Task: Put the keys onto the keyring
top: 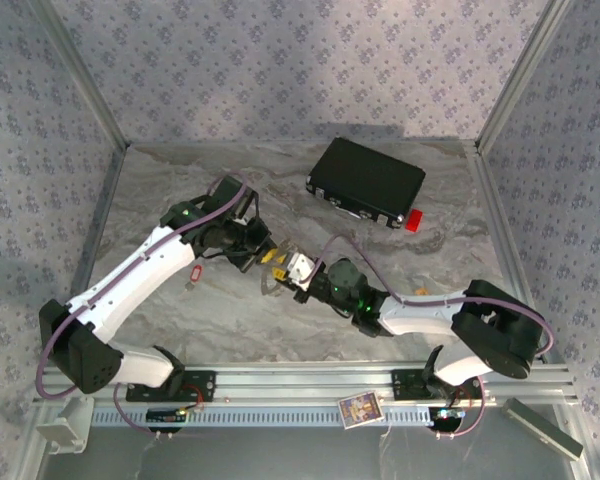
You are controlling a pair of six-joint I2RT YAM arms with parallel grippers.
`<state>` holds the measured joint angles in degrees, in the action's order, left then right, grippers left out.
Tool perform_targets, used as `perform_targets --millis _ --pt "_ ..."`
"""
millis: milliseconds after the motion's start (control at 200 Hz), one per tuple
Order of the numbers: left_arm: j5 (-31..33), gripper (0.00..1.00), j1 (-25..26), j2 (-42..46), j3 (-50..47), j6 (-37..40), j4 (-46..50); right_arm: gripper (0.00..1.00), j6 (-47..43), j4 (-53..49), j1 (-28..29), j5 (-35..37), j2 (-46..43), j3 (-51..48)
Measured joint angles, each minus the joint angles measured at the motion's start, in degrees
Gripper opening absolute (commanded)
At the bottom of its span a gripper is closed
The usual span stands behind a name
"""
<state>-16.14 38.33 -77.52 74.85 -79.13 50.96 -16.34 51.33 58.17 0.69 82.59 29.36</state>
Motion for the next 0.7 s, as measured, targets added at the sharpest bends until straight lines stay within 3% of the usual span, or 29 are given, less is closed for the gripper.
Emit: perform_targets --millis 700 --pt "-3.45 0.0 -0.07 1.88 -3.89 -5.18 -0.46 0.24 -1.01 5.95 0.0 -0.07 0.04 -2.86"
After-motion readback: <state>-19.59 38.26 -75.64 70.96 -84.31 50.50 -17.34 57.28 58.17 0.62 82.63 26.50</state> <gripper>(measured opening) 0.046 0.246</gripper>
